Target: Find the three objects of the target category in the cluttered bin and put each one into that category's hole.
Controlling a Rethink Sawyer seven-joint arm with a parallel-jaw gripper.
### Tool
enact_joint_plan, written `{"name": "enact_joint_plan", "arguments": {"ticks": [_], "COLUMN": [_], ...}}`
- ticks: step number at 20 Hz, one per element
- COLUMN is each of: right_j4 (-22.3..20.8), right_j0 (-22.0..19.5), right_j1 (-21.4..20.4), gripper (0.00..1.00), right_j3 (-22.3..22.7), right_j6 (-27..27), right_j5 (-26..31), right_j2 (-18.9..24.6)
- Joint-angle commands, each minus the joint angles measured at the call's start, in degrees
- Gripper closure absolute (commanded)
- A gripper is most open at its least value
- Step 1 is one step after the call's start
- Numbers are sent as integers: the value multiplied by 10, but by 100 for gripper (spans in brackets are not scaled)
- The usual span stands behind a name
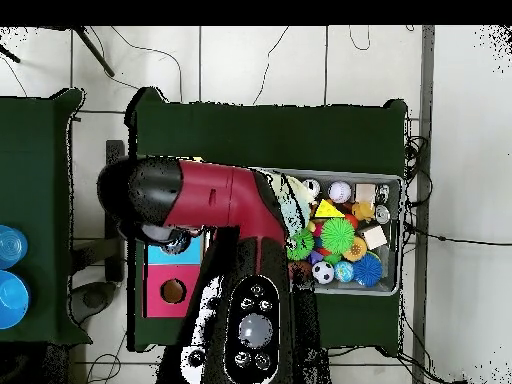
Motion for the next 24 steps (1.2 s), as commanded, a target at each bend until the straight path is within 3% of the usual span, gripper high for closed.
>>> {"name": "enact_joint_plan", "arguments": {"ticks": [1, 15, 24], "right_j4": [1, 28, 42], "right_j0": [-5, -3, -4], "right_j1": [64, 45, 59], "gripper": [100, 100, 100], "right_j3": [33, 75, 92], "right_j6": [125, 123, 122], "right_j5": [-67, -105, -154], "right_j2": [14, 15, 22]}}
